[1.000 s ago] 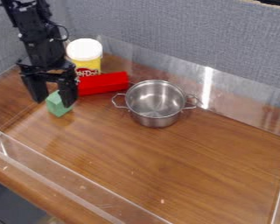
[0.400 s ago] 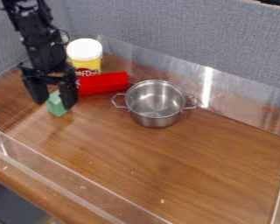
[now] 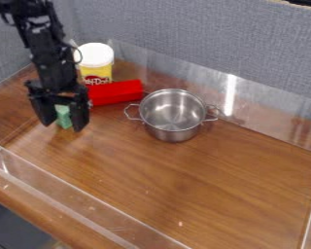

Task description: Put green object to the right side of the table

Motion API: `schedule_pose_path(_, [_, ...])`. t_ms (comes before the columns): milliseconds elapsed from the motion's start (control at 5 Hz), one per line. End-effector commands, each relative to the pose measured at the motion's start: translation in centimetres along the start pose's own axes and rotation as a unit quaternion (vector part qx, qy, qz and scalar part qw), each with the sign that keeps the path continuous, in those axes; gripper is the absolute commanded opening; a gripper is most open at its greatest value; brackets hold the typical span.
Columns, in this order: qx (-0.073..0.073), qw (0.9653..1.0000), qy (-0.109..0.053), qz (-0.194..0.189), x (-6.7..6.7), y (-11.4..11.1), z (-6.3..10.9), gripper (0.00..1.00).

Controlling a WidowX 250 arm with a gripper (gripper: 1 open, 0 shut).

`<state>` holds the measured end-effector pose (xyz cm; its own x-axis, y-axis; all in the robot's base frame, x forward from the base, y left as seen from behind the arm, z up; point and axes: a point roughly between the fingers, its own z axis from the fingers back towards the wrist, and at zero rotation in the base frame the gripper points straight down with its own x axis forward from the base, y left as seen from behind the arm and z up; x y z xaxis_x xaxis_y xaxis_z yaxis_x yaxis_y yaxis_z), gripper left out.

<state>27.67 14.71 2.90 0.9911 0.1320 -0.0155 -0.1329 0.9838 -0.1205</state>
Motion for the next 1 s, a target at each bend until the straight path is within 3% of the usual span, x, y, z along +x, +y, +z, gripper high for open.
schedule_pose_path(0, [0.016, 0.9996, -0.021, -0.008, 1.5, 0.0, 0.6, 0.00])
schedule_pose_path(200, [0.017, 0.9995, -0.021, -0.014, 1.6, -0.2, 0.5, 0.00])
schedule_pose_path(800, [0.023, 0.9979, -0.043, -0.044, 1.3, -2.1, 3.6, 0.00])
